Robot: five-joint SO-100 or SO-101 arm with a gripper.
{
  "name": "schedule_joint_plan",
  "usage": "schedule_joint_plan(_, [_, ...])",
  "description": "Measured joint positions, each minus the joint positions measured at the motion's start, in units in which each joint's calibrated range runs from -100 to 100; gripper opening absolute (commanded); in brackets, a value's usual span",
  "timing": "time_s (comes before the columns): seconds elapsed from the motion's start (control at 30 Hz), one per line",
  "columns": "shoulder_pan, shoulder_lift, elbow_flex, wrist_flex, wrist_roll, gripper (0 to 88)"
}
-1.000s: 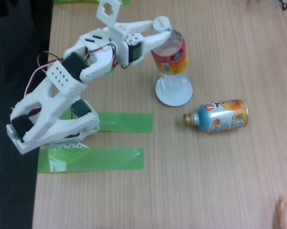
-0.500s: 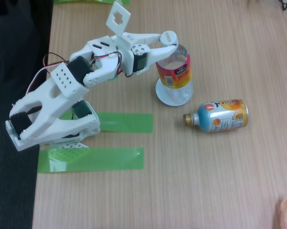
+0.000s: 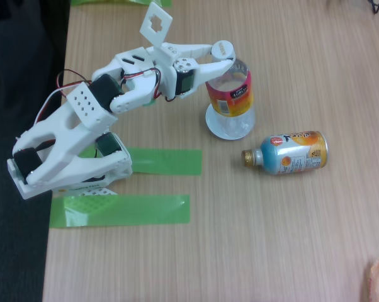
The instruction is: Pick up the plastic bottle and stand it up on the white place
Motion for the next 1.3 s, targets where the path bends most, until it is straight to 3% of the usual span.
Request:
schedule_joint_plan(0.77, [0.0,-1.52,-1.99,0.0,-0.16,11.7])
schedule_joint_plan(1.3, [-4.48,-7.58,-0.45,0.0,-0.37,11.7])
